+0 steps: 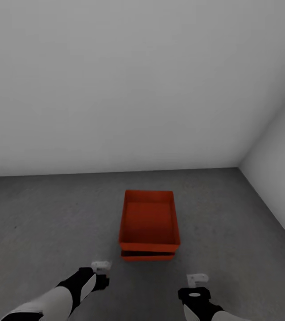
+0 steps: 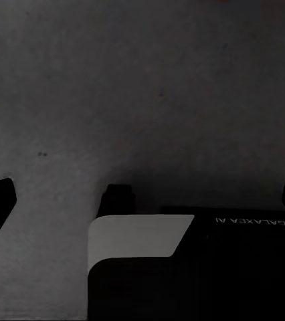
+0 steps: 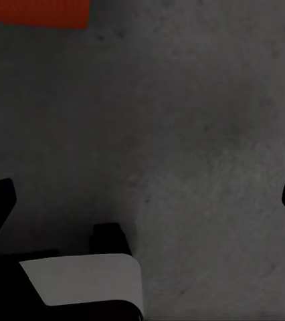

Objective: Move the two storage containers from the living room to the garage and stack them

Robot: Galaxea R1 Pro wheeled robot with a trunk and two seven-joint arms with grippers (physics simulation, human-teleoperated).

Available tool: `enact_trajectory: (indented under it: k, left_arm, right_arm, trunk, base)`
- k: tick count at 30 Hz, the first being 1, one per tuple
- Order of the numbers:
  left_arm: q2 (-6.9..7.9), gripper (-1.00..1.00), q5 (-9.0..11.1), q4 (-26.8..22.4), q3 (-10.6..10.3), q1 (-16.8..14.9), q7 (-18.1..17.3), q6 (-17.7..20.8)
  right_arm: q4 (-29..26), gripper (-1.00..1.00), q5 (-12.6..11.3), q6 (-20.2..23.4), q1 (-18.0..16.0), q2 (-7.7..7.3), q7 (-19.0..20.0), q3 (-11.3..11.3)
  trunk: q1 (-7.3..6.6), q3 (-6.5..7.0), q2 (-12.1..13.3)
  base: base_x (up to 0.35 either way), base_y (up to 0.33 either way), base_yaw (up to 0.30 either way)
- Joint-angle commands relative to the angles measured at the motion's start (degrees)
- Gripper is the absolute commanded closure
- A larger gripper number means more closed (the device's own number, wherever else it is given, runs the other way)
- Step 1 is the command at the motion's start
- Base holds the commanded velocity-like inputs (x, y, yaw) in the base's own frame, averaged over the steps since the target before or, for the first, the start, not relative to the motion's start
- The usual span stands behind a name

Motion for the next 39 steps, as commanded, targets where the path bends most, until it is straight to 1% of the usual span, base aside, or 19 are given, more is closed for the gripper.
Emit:
enact_trajectory:
  k: [1,5,9,11,14,19,22,24,28,31,35,36,37,38,39]
  left_arm:
    - [0.02,-1.00,0.4,0.3,-0.1,0.0,0.3,0.3]
    - [0.06,-1.00,0.5,1.2,-0.1,0.0,0.3,-0.3]
    - [0.18,-1.00,0.5,3.5,0.0,0.0,0.3,-3.7]
    - [0.32,-1.00,0.5,4.7,0.0,0.0,0.3,-5.8]
    - [0.44,-1.00,0.5,5.5,-0.1,0.0,0.3,-7.2]
    - [0.50,-1.00,0.4,7.0,-0.1,0.0,0.4,-7.8]
    - [0.51,-1.00,0.4,7.5,-0.1,0.1,0.4,-8.0]
    - [0.51,-1.00,0.4,7.5,-0.1,0.4,0.4,-8.0]
    - [0.62,-1.00,0.4,7.6,-0.1,0.5,0.4,-8.0]
    - [1.53,-1.00,0.3,7.6,0.0,0.5,0.3,-8.1]
    - [4.90,-1.00,0.3,7.6,0.0,1.0,0.2,-8.6]
    - [5.58,-1.00,0.4,7.7,0.0,1.4,0.1,-9.2]
    - [5.85,-1.00,0.4,7.7,0.0,1.6,-0.1,-9.7]
    - [6.38,-1.00,0.4,7.7,0.0,2.8,-1.3,-11.2]
    - [6.57,-1.00,0.4,7.7,0.0,3.8,-2.4,-12.4]
  right_arm:
    - [0.0,-1.00,-0.5,0.0,-0.1,0.02,-0.3,0.5]
    - [0.0,-1.00,-0.7,0.5,-0.3,0.05,-0.2,0.5]
    - [0.6,-1.00,-0.8,0.6,-0.3,0.06,-0.2,0.5]
    - [1.1,-1.00,-0.7,0.6,-0.3,0.47,-0.1,0.5]
    - [1.8,-1.00,-0.9,0.5,-0.1,1.19,-0.2,0.5]
    - [3.4,-1.00,-1.0,-1.4,3.3,1.46,-0.6,0.5]
    - [3.7,-1.00,-1.0,-4.3,5.4,1.47,-0.9,0.5]
    - [3.8,-1.00,-1.1,-4.9,6.0,1.47,-1.0,0.5]
    - [4.1,-1.00,-1.1,-5.4,8.9,1.45,-0.9,0.5]
    - [4.2,-1.00,-1.1,-5.6,10.3,1.29,-0.7,0.4]
    - [4.3,-1.00,-1.3,-5.7,11.5,0.96,-0.4,0.4]
    - [4.3,-1.00,-1.3,-5.9,12.2,0.92,-0.3,0.4]
    - [4.3,-1.00,-1.3,-6.0,12.6,0.91,-0.3,0.4]
    - [4.3,-1.00,-1.3,-6.6,13.7,0.88,-0.3,0.4]
    - [4.3,-1.00,-1.3,-7.2,14.4,0.85,-0.3,0.4]
  trunk:
    - [-0.02,-0.05,0.0]
    - [-0.02,-0.05,0.0]
    - [-0.02,-0.05,0.0]
    - [-0.02,-0.05,0.0]
    - [-0.02,-0.05,0.0]
    - [-0.02,0.16,0.0]
    - [-0.02,0.40,0.0]
    - [-0.02,0.57,0.0]
    - [-0.02,0.93,0.0]
    - [-0.02,1.20,0.0]
    - [-0.02,1.55,0.0]
    - [-0.02,1.64,0.0]
    - [-0.02,1.73,0.0]
    - [-0.02,1.82,0.0]
    - [-0.02,1.91,0.0]
  base:
    - [-0.297,0.123,0.000]
    - [-0.300,0.130,0.000]
    - [-0.266,0.137,0.000]
    - [-0.148,0.097,0.000]
    - [-0.052,0.034,0.000]
    - [-0.010,0.007,0.000]
    - [-0.001,0.001,0.000]
    - [0.000,0.000,0.000]
    - [0.000,0.000,0.000]
    - [0.000,0.000,0.000]
    - [0.000,0.000,0.000]
    - [0.000,0.000,0.000]
    - [0.000,0.000,0.000]
    - [0.000,0.000,0.000]
    - [0.000,0.000,0.000]
